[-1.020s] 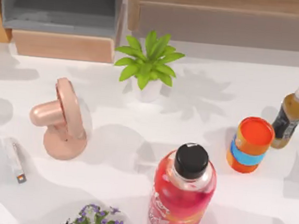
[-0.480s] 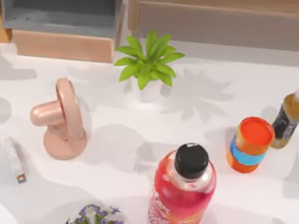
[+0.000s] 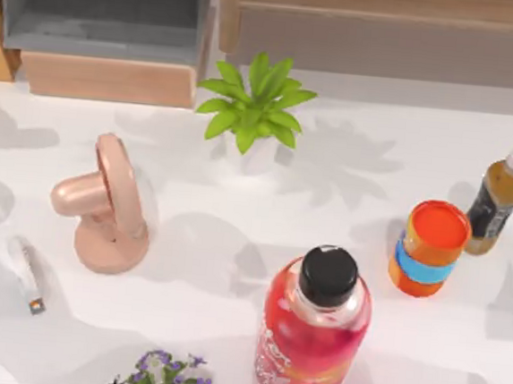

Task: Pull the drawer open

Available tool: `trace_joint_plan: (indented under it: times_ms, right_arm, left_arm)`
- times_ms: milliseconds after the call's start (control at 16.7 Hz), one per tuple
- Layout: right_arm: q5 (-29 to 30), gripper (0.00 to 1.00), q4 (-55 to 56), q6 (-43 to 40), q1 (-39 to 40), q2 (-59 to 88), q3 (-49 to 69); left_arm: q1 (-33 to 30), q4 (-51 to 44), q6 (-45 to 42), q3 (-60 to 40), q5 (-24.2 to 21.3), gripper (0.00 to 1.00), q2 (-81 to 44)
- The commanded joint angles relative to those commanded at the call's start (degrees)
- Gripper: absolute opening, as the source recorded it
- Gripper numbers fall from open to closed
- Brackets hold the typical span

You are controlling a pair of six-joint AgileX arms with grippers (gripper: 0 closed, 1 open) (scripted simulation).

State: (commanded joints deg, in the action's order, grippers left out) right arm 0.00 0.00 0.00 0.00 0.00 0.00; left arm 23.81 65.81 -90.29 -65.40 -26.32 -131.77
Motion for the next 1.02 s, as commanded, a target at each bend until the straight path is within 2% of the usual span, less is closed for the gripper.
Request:
trace_joint_plan:
  times_ms: [300,720,1020]
  right_arm:
    - [0.0,1.00,0.0,0.0,0.0,0.0,0.0]
    - [0.0,1.00,0.0,0.0,0.0,0.0,0.0]
    - [0.0,1.00,0.0,0.0,0.0,0.0,0.0]
  left_arm:
    - [2.6,5.2,-0.2,10.8,-2.5,0.00,4.3]
    - [3.4,6.6,-0.4,12.5,-3.5,0.00,5.2]
    - [6.3,10.8,-0.4,22.2,-6.1,0.00,8.3]
